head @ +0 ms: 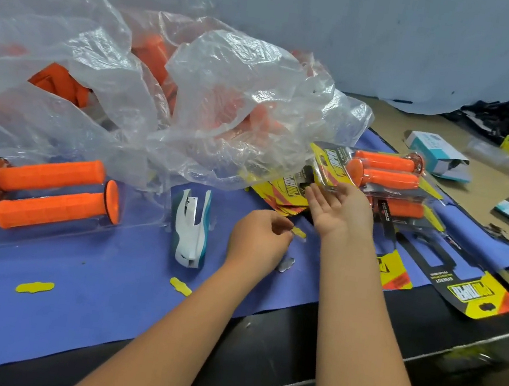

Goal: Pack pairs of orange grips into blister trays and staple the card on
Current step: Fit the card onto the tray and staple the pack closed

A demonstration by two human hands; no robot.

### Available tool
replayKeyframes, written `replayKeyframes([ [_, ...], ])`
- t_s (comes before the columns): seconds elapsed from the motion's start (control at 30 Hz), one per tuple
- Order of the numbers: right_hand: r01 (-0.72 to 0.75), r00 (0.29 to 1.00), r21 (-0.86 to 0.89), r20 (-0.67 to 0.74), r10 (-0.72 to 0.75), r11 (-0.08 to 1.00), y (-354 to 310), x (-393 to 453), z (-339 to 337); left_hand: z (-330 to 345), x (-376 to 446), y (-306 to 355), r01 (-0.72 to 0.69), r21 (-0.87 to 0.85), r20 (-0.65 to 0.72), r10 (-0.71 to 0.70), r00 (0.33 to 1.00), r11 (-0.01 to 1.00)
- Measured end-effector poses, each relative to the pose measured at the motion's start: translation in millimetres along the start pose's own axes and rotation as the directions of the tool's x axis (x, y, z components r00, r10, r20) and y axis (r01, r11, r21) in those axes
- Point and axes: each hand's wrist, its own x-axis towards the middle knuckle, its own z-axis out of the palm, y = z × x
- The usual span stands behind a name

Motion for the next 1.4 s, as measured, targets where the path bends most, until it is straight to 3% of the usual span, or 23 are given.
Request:
replayKeyframes([
  [0.13, 0.007, 0.999, 0.000, 0.039, -0.007, 1.000, -21.9, 4.5, 4.9, 5.2, -0.2, 1.5, -0.013, 0.058, 0.019, 0.012, 1.000, 0.998],
  [0.27, 0.046, 0.998, -0.072, 0.041, -0.043, 0.996, -44.8, 8.8, 12.1, 21.2, -4.8, 17.7, 0.068, -0.243, 0.158, -0.030, 0.987, 0.968],
  [0.33, 0.049, 0.998, -0.090, 0.045, -0.045, 0.995, -53.1, 9.2, 15.3, 31.3, -6.4, 26.0, 0.043, -0.225, 0.170, -0.004, 0.985, 0.973],
  [0.47, 0.038, 0.999, -0.097, 0.019, -0.036, 0.995, -57.5, 9.7, 14.7, 47.6, -5.2, 41.2, 0.022, -0.074, 0.125, -0.013, 0.992, 0.997],
  [0.67, 0.044, 0.999, -0.193, -0.001, -0.045, 0.980, -50.0, 17.6, 8.1, 57.0, -4.3, 48.5, -0.031, -0.327, -0.031, 0.022, 0.999, 0.945],
  [0.8, 0.119, 0.993, -0.242, 0.010, -0.120, 0.963, -51.1, 20.4, 12.1, 43.7, 1.4, 50.5, -0.124, -0.426, -0.052, 0.112, 0.992, 0.896],
  [0.93, 0.162, 0.986, -0.196, 0.063, -0.153, 0.967, -51.0, 20.4, 18.0, 11.7, 18.4, 53.6, -0.143, -0.308, -0.055, 0.133, 0.990, 0.941],
  [1.1, 0.137, 0.989, -0.109, 0.079, -0.129, 0.985, -47.3, 25.6, 20.9, -37.6, 40.5, 49.9, -0.053, -0.105, 0.130, 0.067, 0.989, 0.993],
  [1.4, 0.187, 0.982, -0.127, 0.023, -0.185, 0.974, -25.7, 31.4, 13.9, -127.7, 33.8, 33.3, -0.116, 0.054, 0.312, 0.094, 0.945, 0.992],
])
